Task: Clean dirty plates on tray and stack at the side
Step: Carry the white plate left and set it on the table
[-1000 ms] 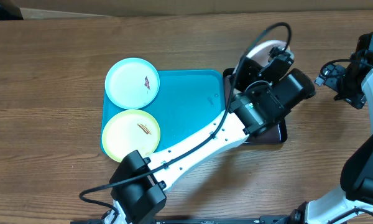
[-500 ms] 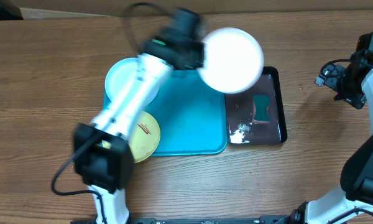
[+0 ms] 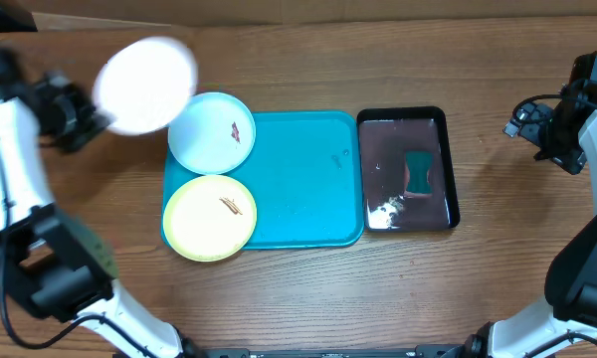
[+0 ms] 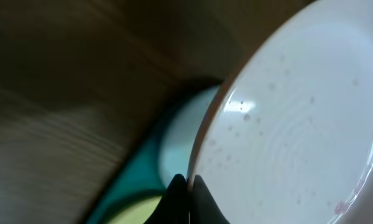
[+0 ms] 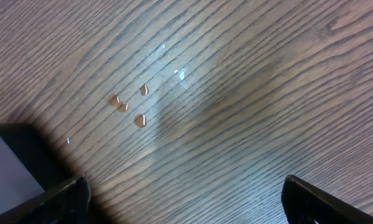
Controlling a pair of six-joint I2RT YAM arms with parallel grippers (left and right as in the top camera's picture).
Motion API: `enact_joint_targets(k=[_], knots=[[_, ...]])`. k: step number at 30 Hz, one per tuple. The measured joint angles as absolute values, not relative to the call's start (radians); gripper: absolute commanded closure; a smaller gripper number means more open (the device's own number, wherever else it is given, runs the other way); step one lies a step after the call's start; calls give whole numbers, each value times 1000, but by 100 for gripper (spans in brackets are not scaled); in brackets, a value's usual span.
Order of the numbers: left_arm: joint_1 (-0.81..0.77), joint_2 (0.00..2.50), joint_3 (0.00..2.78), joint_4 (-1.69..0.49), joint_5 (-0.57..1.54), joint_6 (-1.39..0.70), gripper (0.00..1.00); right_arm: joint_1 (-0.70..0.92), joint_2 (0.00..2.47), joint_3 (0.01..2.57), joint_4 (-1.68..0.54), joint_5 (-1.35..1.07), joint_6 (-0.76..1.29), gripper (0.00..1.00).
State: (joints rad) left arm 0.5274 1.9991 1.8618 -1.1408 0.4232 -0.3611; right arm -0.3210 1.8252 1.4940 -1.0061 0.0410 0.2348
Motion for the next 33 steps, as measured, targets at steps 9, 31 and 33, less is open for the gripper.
enact_joint_targets(k=[9, 31, 33], knots=[[705, 1999, 1831, -1048, 99, -360, 96, -321, 1825, 1494, -1007, 41, 235, 0], [635, 2003, 1545, -961, 218, -332, 43, -321, 1825, 1494, -1006, 41, 235, 0], [630, 2008, 1617, -1048, 235, -321, 55, -321, 1825, 1494, -1005, 41, 235, 0]])
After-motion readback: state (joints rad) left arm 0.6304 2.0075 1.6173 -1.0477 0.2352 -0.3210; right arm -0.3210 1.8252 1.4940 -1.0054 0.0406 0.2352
